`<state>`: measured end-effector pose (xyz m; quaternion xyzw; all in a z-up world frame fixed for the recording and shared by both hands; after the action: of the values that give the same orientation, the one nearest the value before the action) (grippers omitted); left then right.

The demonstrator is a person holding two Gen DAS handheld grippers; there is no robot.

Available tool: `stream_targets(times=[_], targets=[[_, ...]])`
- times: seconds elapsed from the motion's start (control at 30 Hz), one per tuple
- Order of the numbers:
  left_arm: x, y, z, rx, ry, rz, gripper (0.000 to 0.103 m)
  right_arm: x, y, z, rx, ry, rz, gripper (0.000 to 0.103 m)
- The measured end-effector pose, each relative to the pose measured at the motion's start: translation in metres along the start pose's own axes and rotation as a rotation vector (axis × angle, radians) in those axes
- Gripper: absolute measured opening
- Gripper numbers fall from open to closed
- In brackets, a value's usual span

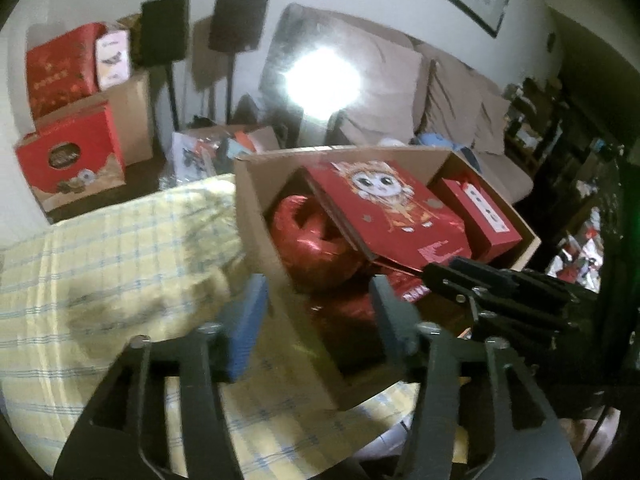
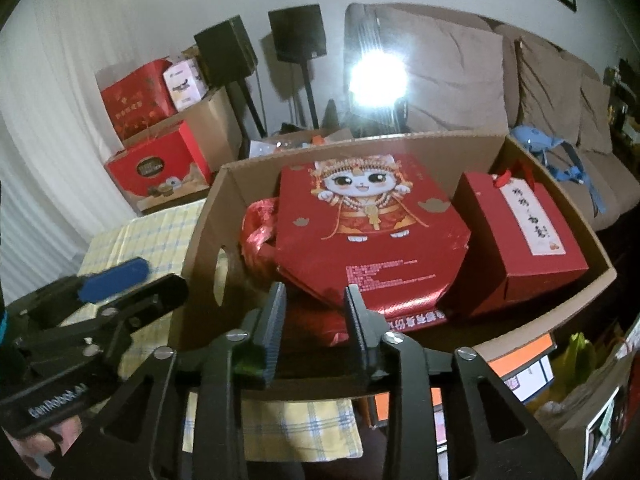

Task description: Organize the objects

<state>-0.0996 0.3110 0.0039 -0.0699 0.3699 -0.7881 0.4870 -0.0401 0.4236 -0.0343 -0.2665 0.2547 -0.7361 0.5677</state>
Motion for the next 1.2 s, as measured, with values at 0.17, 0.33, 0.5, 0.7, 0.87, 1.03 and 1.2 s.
stream_targets(times=[0.17, 0.33, 0.5, 0.7, 0.87, 1.03, 1.2], targets=[[0.024, -0.001, 0.021, -0.058, -0.059, 0.042, 0.09, 0.009, 0.001, 0.008, -0.037, 0.009, 0.028, 0.047], [0.041, 0.006, 0.034, -0.081, -0.109, 0.044, 0.098, 0.022, 0.006, 0.013, -0.079, 0.024, 0.068, 0.071], [0.056, 0.018, 0.046, -0.101, -0.156, 0.053, 0.101, 0.034, 0.01, 0.018, -0.109, 0.021, 0.089, 0.081], [0.07, 0.04, 0.061, -0.107, -0.19, 0.069, 0.103, 0.049, 0.021, 0.027, -0.144, 0.019, 0.111, 0.087], [0.088, 0.061, 0.078, -0.11, -0.21, 0.093, 0.103, 0.061, 0.035, 0.036, -0.168, 0.011, 0.115, 0.09], [0.11, 0.085, 0.089, -0.093, -0.239, 0.121, 0.103, 0.072, 0.051, 0.042, -0.177, 0.009, 0.118, 0.091], [0.13, 0.104, 0.103, -0.107, -0.269, 0.152, 0.103, 0.082, 0.063, 0.047, -0.184, 0.01, 0.126, 0.095]])
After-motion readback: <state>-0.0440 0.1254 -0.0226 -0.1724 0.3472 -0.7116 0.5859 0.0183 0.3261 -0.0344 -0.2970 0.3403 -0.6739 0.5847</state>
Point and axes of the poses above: each gripper's, at about its wrist camera, not at the fingertips, and z roughly against the way its jaws point, x to its left, y to its underside, the point moved 8 cm from there along -z, roughly the way its jaws point, and after that the axes turned 3 degrees about z, right-handed, at the moved point
